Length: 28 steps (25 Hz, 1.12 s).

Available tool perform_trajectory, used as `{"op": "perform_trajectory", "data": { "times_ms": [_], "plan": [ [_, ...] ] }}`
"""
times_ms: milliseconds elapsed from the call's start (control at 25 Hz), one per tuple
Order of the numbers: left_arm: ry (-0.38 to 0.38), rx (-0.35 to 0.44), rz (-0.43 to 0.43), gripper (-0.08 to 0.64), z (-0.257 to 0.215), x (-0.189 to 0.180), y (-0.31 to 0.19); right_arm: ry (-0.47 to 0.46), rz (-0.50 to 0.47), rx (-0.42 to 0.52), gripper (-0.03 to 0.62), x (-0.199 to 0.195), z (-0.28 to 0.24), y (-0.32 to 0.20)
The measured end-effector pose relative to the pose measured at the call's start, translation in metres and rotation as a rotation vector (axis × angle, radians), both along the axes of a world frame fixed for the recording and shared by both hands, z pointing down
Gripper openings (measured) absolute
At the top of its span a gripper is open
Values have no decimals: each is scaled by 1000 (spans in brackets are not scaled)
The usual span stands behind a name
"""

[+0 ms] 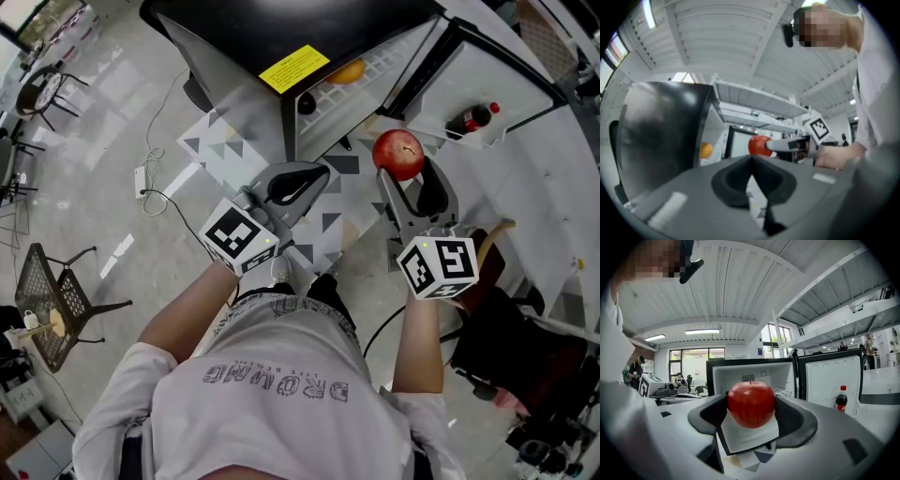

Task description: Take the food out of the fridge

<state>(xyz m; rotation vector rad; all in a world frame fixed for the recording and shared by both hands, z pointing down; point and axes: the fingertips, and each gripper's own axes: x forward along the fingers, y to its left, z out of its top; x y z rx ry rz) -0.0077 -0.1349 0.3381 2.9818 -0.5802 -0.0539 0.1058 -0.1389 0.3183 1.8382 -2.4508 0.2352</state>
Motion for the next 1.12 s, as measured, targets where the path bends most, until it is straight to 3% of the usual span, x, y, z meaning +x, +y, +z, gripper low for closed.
{"op": "perform_trajectory", "data": {
  "times_ms": [1120],
  "plan": [
    [-21, -3, 46, 7, 7, 7, 4, -58, 16, -70, 296, -6, 26, 32]
  ]
}}
